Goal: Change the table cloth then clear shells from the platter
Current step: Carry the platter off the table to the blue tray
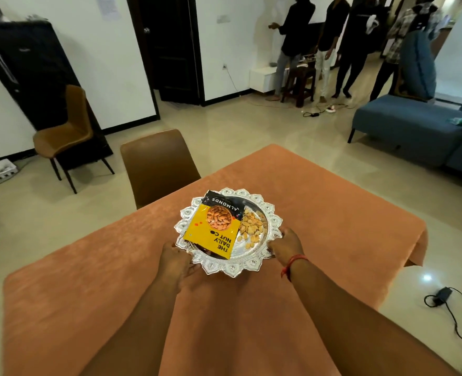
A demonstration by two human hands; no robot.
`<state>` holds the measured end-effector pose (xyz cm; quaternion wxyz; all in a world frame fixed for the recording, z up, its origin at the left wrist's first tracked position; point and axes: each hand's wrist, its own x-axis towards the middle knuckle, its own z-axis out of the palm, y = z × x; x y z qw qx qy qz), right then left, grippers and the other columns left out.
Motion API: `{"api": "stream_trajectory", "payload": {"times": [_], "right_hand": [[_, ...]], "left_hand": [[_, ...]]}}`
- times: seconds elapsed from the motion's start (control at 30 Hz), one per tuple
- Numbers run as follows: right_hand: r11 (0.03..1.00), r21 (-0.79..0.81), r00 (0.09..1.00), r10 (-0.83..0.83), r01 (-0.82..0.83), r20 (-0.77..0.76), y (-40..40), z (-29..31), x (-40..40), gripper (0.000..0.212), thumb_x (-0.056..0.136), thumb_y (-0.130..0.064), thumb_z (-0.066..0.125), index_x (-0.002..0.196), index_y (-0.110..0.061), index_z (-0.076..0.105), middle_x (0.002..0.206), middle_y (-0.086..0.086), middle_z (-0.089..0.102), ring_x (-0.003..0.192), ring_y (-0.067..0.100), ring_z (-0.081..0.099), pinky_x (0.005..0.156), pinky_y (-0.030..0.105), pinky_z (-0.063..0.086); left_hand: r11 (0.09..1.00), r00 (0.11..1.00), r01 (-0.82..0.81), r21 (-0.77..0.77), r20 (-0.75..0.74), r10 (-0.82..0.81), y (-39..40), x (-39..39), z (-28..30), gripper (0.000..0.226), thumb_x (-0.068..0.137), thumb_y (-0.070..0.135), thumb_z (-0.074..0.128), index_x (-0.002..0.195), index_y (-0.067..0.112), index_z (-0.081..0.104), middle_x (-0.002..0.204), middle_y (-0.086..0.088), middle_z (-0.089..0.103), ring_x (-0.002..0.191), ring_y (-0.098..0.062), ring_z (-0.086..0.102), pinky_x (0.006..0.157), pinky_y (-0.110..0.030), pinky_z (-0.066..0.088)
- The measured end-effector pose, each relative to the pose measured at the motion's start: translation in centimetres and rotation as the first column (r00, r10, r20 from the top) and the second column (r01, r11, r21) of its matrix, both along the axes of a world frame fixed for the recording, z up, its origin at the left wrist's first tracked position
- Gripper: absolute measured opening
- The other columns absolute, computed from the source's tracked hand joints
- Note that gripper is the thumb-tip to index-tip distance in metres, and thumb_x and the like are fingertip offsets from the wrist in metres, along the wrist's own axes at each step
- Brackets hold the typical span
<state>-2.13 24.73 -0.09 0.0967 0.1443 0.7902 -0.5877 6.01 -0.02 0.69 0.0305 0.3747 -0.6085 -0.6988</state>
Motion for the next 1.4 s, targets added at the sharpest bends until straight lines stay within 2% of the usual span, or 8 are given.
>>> {"api": "stream_trajectory", "payload": {"times": [0.33,0.57,0.67,0.8,0.93,1.03,1.23,1.4], "right_hand": [[0.962,0.009,0.956,0.270,-0.271,-0.117,-16.3,7.1,13.9,0.032,0.079,0.011,0.063,0.105,-0.009,0.064,0.088,0.004,0.069,0.076,0.021,0.066,0.065,0.031,0.055],[0.799,-0.004,0.789,0.593,-0.601,-0.162,-33.6,8.7,28.8,0.039,0.078,0.011,0.064,0.105,-0.016,0.063,0.096,0.002,0.069,0.085,0.021,0.065,0.071,0.032,0.055],[0.649,0.001,0.641,0.752,-0.761,-0.155,-40.1,8.0,37.1,0.045,0.077,0.010,0.062,0.119,-0.007,0.062,0.108,0.009,0.068,0.087,0.028,0.067,0.062,0.028,0.052],[0.405,0.026,0.401,0.912,-0.914,-0.085,-45.6,6.0,49.4,0.065,0.087,0.002,0.067,0.146,-0.004,0.040,0.129,0.000,0.050,0.100,0.022,0.061,0.076,0.030,0.050],[0.153,0.056,0.151,0.988,-0.987,-0.044,-47.2,3.5,61.5,0.055,0.085,0.000,0.069,0.136,-0.006,0.050,0.135,0.011,0.055,0.118,0.028,0.056,0.100,0.037,0.047],[-0.067,0.053,-0.068,0.997,-0.996,-0.023,-47.0,1.6,70.3,0.032,0.078,-0.002,0.072,0.104,-0.015,0.059,0.112,0.009,0.068,0.098,0.026,0.066,0.092,0.044,0.054],[-0.265,0.070,-0.264,0.964,-0.962,0.025,-44.8,-2.2,84.7,0.048,0.080,-0.003,0.073,0.125,-0.009,0.057,0.124,0.004,0.062,0.111,0.024,0.060,0.096,0.037,0.051],[-0.377,0.144,-0.364,0.925,-0.915,0.111,-43.1,-5.1,95.0,0.054,0.077,-0.007,0.075,0.127,-0.013,0.055,0.128,0.007,0.061,0.111,0.028,0.062,0.096,0.041,0.052]], "left_hand": [[0.968,0.954,-0.252,-0.009,-0.169,0.247,-13.9,19.4,7.1,0.041,0.087,-0.016,0.051,0.115,0.013,0.043,0.100,-0.007,0.054,0.079,-0.024,0.064,0.056,-0.035,0.061],[0.852,0.826,-0.523,-0.012,-0.255,0.503,-25.4,41.6,8.9,0.046,0.087,-0.016,0.052,0.121,0.014,0.043,0.100,-0.003,0.055,0.082,-0.025,0.065,0.061,-0.039,0.060],[0.729,0.698,-0.683,0.050,-0.251,0.671,-27.4,53.1,7.6,0.047,0.087,-0.018,0.053,0.120,0.014,0.044,0.096,-0.007,0.056,0.078,-0.023,0.062,0.060,-0.038,0.060],[0.493,0.471,-0.868,0.062,-0.215,0.856,-25.7,67.6,5.0,0.049,0.088,-0.018,0.054,0.124,0.013,0.043,0.097,-0.010,0.053,0.089,-0.029,0.060,0.051,-0.033,0.059],[0.216,0.200,-0.974,0.068,-0.185,0.962,-19.6,79.9,3.5,0.050,0.089,-0.018,0.051,0.126,0.014,0.042,0.093,-0.008,0.053,0.080,-0.022,0.059,0.051,-0.032,0.058],[0.037,0.034,-0.999,0.021,-0.142,0.989,-14.5,88.0,2.5,0.048,0.090,-0.016,0.054,0.128,0.012,0.044,0.093,-0.007,0.056,0.080,-0.019,0.060,0.053,-0.033,0.056],[-0.207,-0.207,-0.978,0.017,-0.043,0.977,-6.2,100.1,-0.5,0.048,0.090,-0.013,0.056,0.125,0.018,0.046,0.098,-0.007,0.061,0.089,-0.024,0.064,0.079,-0.047,0.059],[-0.308,-0.309,-0.950,0.057,0.008,0.951,-1.5,109.1,-3.2,0.054,0.087,-0.016,0.058,0.126,0.020,0.045,0.100,-0.011,0.060,0.090,-0.025,0.065,0.070,-0.039,0.060]]}}
